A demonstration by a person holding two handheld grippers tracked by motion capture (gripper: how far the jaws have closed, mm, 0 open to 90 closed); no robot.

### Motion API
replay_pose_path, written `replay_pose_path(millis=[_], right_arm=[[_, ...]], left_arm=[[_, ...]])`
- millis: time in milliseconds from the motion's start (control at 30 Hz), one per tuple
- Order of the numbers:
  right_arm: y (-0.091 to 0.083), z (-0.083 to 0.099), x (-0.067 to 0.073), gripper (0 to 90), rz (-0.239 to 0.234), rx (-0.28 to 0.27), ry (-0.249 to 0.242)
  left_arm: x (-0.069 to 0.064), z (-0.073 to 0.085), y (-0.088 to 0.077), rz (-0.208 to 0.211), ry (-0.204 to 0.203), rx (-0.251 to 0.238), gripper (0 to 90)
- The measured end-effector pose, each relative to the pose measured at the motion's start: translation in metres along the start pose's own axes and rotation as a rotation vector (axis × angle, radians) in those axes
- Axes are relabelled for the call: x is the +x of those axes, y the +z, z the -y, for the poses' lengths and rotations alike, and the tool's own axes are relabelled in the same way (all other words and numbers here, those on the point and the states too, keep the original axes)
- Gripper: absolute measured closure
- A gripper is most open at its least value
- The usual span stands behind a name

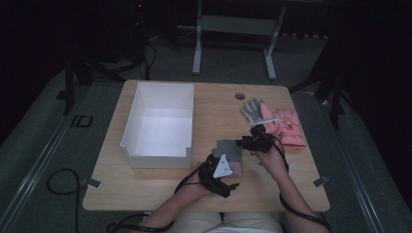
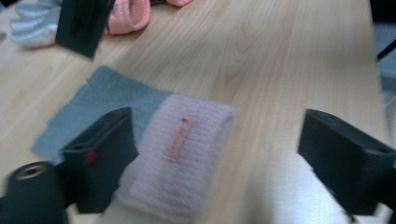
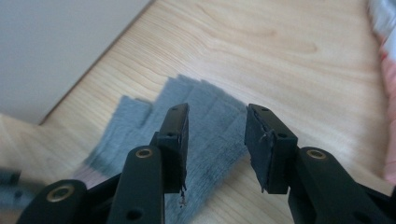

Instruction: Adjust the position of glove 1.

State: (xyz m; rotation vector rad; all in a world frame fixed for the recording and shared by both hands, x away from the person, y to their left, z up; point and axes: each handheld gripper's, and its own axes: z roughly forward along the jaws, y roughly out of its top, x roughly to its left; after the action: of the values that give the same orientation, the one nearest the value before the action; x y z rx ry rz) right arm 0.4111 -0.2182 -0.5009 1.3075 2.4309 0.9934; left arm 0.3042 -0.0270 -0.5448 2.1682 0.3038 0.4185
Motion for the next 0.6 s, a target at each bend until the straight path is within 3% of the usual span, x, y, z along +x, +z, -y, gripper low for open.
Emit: replay_pose_path(millis=[33, 67, 233, 300, 367, 433, 600], right_arm=[[0.003, 0.0, -0.001, 58.8, 0.005, 0.005, 0.014], [0.008, -0.001, -0.003, 57.1, 0.003, 0.015, 0.039], [0.025, -0.003, -0.01, 50.0, 0.027, 0.048, 0.07], [0.033, -0.002, -0.013, 47.3, 0.021, 0.086, 0.083], [0.039, 0.0, -0.013, 45.8, 0.051, 0.1, 0.078], [0.045, 0.002, -0.014, 43.0, 0.026, 0.105, 0.095], [0.052, 0.004, -0.017, 38.7, 0.034, 0.102, 0.11]], left_arm=[[0.002, -0.001, 0.004, -0.023, 0.046, 0.035, 15.5], [0.002, 0.0, 0.006, -0.02, 0.067, 0.049, 18.4], [0.004, 0.005, 0.016, -0.009, 0.117, 0.114, 22.7], [0.001, 0.008, 0.02, -0.027, 0.126, 0.109, 22.7], [0.0, 0.009, 0.023, -0.035, 0.127, 0.105, 22.7], [-0.001, 0.009, 0.025, -0.056, 0.134, 0.103, 24.1], [0.0, 0.013, 0.028, -0.067, 0.163, 0.091, 25.7]])
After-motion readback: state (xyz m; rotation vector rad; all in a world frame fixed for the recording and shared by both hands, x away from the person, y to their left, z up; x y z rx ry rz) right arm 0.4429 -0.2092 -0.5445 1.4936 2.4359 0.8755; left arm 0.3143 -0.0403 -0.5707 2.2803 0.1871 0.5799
